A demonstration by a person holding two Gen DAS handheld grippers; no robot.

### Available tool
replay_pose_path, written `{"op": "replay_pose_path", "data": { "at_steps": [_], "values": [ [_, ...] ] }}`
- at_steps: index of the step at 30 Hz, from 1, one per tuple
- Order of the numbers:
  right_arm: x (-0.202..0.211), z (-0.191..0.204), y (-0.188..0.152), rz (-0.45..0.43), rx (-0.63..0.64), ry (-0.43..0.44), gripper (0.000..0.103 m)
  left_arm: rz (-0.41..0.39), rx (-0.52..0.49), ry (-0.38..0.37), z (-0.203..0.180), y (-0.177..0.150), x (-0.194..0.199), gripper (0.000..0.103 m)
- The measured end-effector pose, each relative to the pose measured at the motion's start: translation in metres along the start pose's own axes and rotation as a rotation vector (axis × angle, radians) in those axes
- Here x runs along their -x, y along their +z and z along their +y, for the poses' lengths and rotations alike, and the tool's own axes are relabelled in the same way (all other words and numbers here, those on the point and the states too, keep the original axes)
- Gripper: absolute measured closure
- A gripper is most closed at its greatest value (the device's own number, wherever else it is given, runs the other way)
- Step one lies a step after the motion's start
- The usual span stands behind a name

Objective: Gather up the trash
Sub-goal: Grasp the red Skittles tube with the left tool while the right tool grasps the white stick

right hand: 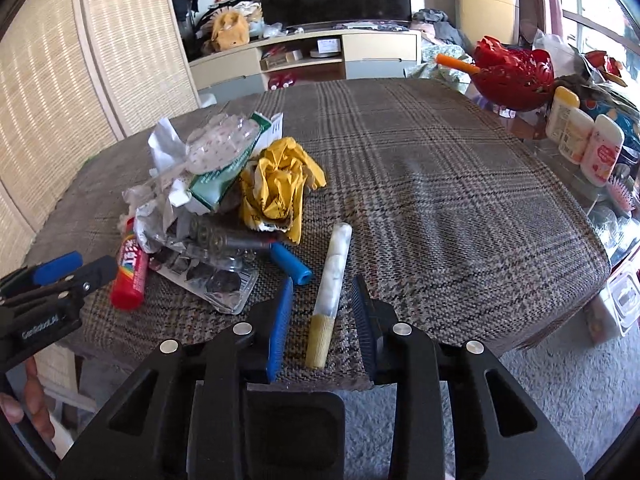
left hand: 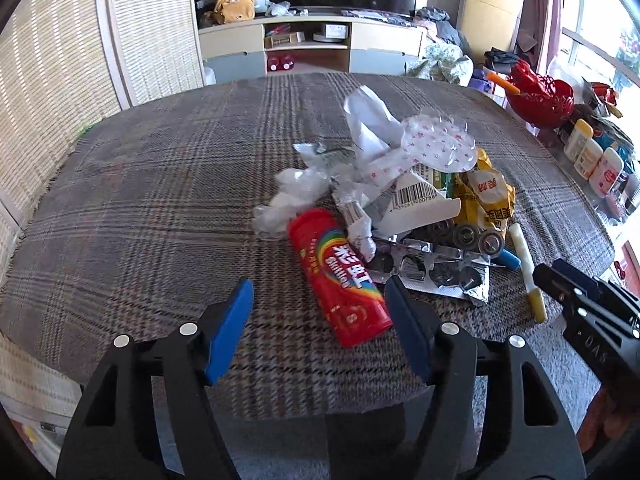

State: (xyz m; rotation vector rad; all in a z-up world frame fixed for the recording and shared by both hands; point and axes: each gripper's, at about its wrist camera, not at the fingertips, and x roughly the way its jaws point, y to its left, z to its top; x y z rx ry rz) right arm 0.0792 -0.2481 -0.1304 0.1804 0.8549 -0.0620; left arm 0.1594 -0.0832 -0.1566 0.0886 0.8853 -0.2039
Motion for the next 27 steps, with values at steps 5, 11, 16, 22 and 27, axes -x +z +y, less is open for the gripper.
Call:
{"op": "replay_pose_path", "data": {
  "at_steps": [5,11,16,22,27],
  "values": [
    [-0.009,-0.004,-0.004,0.015,0.008,-0.014,0.071,0.040,-0.013,0.014,-0.006,-0.004,-0.019,0.047],
    [-0.017,-0.008,-0.008,0.014,0.010,-0.027,0.073,0.061,0.013,0.026,0.007,-0.010,-0.031,0.059],
    [-0.017,-0.009,-0.008,0.005,0.025,-0.046,0.086,0.054,0.007,0.030,0.007,-0.010,-0.031,0.069],
    [-0.012,-0.015,-0.011,0.015,0.020,-0.035,0.088,0.056,-0.013,0.038,0.004,-0.019,-0.024,0.069],
    [-0.004,-0.011,-0.020,0.020,0.049,-0.049,0.088,0.059,-0.023,0.020,0.007,-0.031,-0.013,0.070]
  ]
}}
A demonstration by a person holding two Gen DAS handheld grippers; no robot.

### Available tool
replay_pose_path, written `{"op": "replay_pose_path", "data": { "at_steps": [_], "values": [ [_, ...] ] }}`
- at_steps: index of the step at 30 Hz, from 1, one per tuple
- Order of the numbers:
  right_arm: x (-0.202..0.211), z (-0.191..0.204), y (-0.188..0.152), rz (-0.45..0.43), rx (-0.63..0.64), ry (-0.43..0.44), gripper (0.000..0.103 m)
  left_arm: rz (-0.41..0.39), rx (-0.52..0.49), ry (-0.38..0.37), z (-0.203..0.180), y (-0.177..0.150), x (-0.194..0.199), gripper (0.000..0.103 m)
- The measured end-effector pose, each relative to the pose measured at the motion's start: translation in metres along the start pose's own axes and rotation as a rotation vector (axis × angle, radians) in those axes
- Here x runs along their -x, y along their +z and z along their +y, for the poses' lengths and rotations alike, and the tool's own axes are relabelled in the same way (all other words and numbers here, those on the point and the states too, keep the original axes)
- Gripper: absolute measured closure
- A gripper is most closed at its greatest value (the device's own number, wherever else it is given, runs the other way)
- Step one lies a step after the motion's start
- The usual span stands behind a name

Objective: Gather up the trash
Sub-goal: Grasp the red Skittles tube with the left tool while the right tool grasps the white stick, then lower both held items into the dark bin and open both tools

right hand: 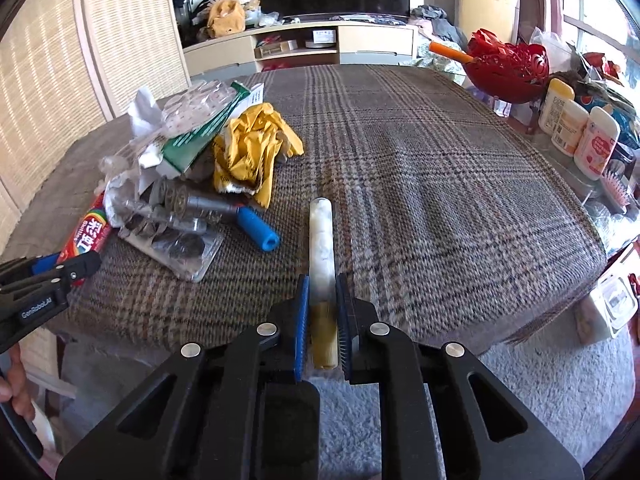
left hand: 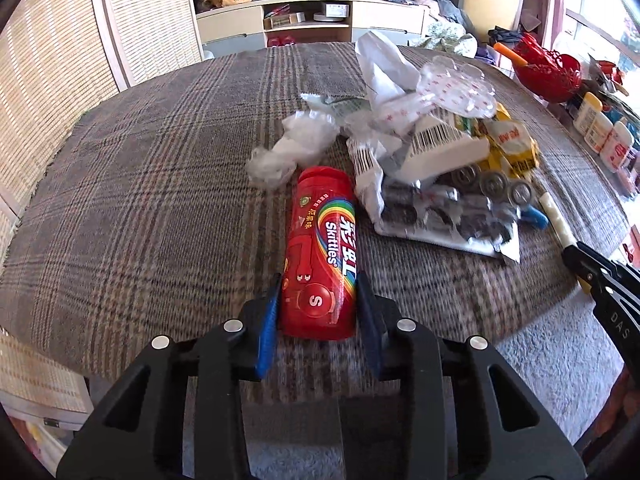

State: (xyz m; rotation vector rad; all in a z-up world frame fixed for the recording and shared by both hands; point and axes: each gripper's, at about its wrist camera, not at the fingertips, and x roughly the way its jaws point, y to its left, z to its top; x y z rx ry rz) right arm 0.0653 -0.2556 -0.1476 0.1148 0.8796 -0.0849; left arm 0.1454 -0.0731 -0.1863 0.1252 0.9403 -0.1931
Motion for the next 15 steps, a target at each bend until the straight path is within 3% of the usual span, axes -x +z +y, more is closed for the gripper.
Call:
{"op": "replay_pose_path", "data": {
  "at_steps": [6,15],
  "values": [
    [0.015,0.004,-0.016,0.026,-0.003,0.064,0.088,0.004,-0.021,-0.042,-0.002,-0.024,0.020,0.070],
    [0.047,0.024,-0.064,0.058,0.045,0.112,0.088,-0.007,0.011,-0.091,-0.010,-0.087,0.058,0.070]
  ]
}}
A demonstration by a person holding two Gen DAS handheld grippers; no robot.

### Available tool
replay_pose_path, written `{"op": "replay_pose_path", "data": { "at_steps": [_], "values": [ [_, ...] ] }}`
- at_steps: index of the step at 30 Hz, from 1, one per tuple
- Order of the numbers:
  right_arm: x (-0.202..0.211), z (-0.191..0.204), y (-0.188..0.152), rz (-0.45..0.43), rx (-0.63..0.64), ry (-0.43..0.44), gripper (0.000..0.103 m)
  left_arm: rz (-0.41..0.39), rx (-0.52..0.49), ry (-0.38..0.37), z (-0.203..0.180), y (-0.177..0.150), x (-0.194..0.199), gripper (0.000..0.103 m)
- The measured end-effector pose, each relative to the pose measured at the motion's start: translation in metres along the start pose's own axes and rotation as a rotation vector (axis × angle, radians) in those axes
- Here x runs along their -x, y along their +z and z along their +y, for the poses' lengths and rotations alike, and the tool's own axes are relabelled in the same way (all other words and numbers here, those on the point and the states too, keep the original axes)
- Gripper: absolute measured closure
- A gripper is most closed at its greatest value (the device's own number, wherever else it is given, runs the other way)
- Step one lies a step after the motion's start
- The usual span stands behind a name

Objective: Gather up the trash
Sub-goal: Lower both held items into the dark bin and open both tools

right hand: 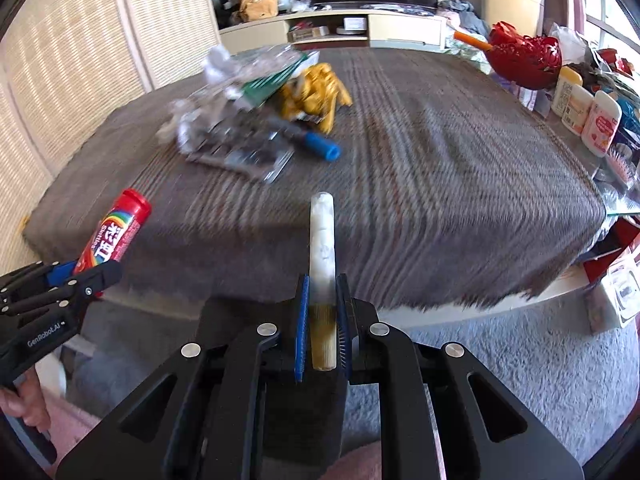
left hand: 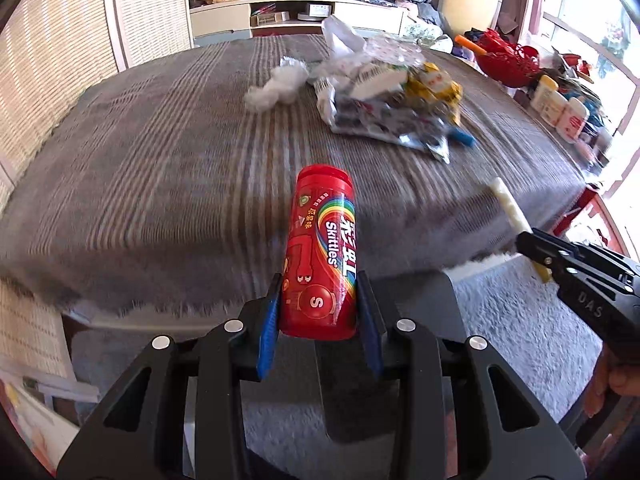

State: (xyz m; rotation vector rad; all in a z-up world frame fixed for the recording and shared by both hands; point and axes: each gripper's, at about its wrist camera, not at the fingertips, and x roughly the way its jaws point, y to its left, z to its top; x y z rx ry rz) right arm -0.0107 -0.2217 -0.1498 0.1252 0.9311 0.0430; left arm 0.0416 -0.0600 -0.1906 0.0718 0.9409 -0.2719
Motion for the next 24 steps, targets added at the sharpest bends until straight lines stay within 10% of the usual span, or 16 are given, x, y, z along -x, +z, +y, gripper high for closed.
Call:
{"op": "replay_pose_path", "data": {
  "at_steps": [24],
  "values": [
    [-0.042,-0.001,-0.055,0.191,-0.109,0.108,0.085,0.223,0.018,-0.141,-0.034,-0.081,-0.057,0.069]
  ]
}}
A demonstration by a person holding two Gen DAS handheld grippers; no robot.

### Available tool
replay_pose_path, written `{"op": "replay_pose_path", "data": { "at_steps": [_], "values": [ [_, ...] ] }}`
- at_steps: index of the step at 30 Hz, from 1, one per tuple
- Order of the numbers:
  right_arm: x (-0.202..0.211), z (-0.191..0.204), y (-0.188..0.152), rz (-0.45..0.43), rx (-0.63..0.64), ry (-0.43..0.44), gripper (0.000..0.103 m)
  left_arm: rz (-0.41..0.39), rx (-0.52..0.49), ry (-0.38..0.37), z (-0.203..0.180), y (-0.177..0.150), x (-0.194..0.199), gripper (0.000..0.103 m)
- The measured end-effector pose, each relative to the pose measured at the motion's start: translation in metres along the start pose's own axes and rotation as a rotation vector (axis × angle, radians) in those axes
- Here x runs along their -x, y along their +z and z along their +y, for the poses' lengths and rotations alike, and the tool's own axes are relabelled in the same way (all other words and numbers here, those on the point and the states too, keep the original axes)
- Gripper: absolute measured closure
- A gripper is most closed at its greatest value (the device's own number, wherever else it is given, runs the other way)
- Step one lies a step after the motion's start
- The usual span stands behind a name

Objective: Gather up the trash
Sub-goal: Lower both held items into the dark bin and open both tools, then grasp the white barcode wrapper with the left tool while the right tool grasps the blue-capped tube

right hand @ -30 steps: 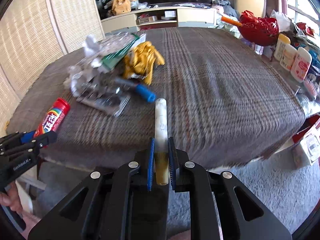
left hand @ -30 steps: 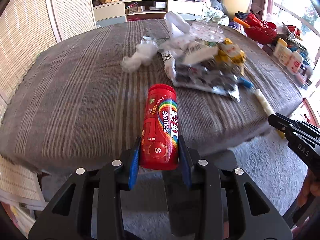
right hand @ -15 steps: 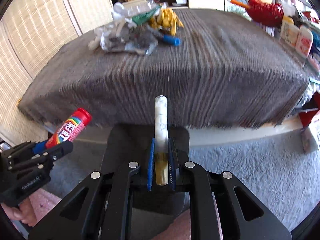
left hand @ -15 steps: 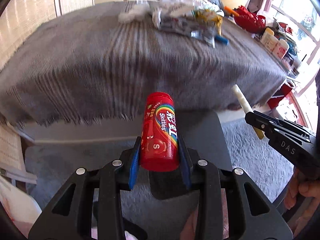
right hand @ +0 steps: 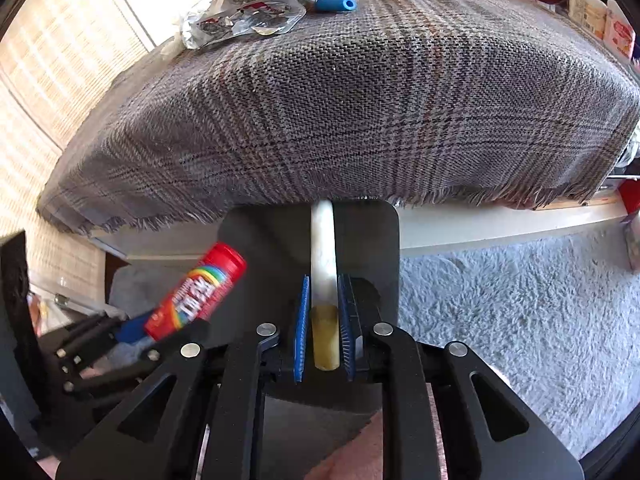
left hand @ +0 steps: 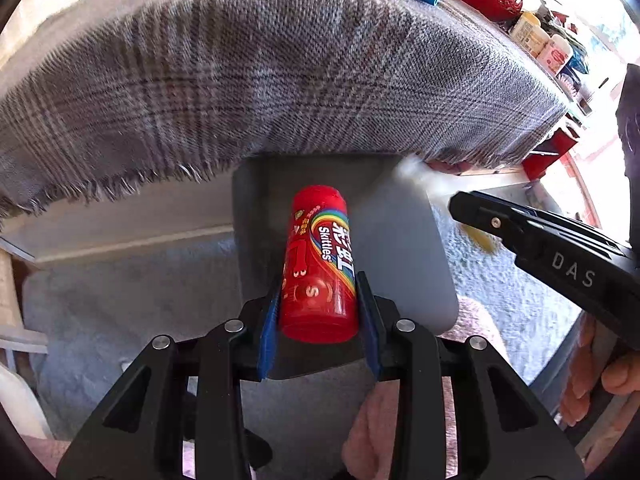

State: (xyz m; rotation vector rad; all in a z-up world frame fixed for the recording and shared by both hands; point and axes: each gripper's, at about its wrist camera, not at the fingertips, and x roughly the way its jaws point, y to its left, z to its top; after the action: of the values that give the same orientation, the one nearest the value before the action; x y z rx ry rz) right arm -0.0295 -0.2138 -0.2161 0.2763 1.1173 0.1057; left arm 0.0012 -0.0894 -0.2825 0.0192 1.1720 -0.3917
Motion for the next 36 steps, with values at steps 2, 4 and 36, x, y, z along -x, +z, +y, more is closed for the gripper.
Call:
{"op": "replay_pose_path", "data": {
  "at_steps": [2,4,36],
  "values": [
    [-0.001,0.001,0.001,0.002,0.003,-0.011,0.083,-0.005,-0.007,0.015,0.001,-0.001,0.000,0.056],
    [-0.001,0.001,0.002,-0.001,0.000,-0.015,0.065,-0.017,-0.015,0.025,0.001,-0.001,0.002,0.049],
    [0.055,-0.007,0.105,-0.288,0.053,-0.126,0.007,-0.224,0.031,0.153,0.043,0.092,0.081,0.008]
  ]
}}
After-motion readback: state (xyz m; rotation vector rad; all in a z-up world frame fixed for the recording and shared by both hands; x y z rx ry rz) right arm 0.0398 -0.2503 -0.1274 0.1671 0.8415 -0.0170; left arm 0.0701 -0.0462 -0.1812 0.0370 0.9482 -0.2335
